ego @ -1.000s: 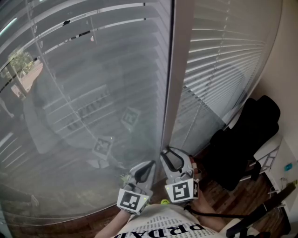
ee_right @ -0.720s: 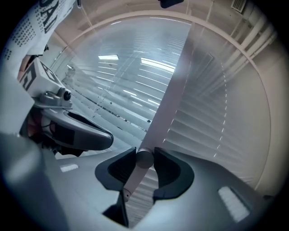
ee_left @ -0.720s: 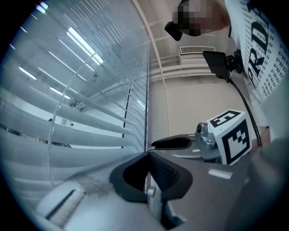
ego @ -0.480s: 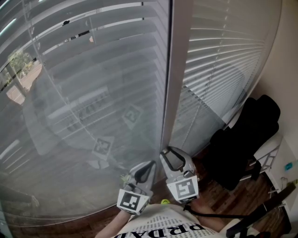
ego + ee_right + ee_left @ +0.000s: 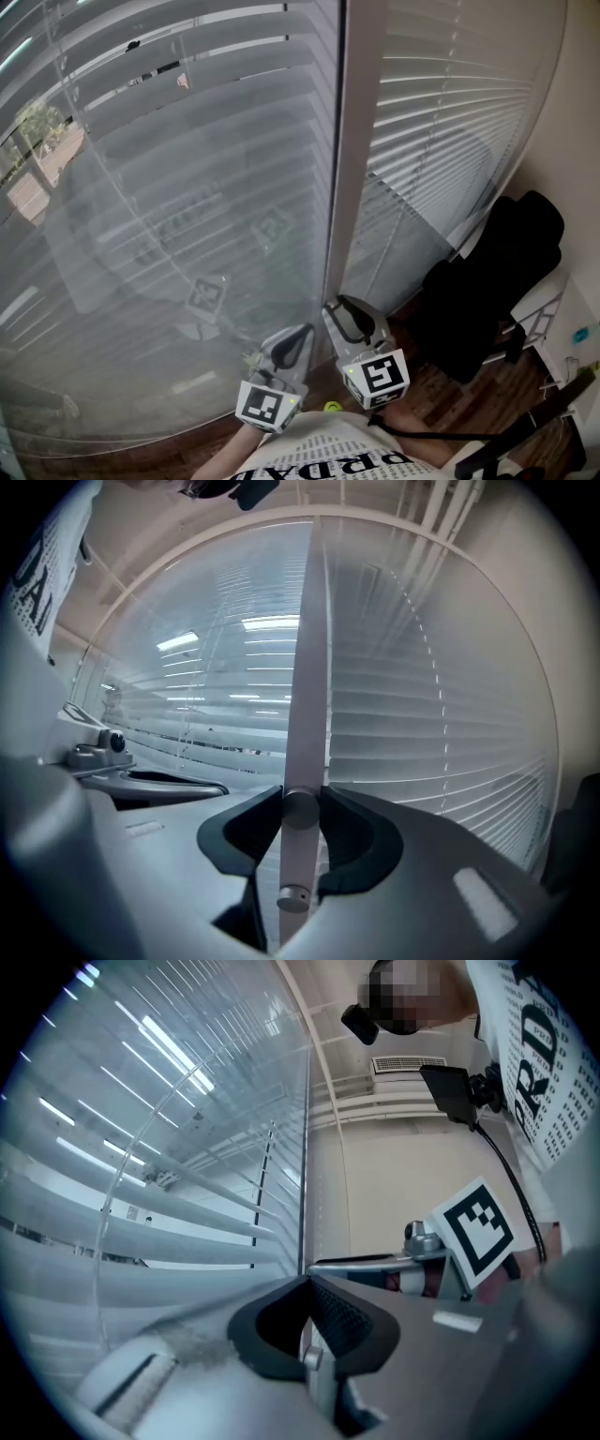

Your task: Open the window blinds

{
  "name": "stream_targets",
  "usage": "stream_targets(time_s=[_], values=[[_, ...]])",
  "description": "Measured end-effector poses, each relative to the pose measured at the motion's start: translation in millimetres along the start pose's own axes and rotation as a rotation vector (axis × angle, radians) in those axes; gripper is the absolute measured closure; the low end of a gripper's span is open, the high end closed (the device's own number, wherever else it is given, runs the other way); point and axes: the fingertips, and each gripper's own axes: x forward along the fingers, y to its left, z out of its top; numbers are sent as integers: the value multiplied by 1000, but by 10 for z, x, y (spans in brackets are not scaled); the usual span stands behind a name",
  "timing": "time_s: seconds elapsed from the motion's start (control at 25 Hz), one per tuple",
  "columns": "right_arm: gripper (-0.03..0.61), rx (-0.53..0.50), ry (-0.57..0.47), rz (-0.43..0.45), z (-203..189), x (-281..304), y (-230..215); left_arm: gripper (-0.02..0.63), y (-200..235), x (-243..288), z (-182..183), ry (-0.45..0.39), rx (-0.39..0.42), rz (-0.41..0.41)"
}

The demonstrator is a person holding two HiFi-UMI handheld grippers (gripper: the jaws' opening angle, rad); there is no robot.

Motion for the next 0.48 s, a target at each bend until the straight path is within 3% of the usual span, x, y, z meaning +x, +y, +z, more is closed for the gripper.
stream_targets(time_s=[0.08,0.28,0.48], values=[[445,28,-5,1,-6,0,-7,606,-1,1,2,0,1,0],[445,252,-27,29,-16,1,-43,606,-3,0,1,-2,5,0],[443,248,-29,28,-15,3,-44,606,-8,-2,1,-1,5,1]])
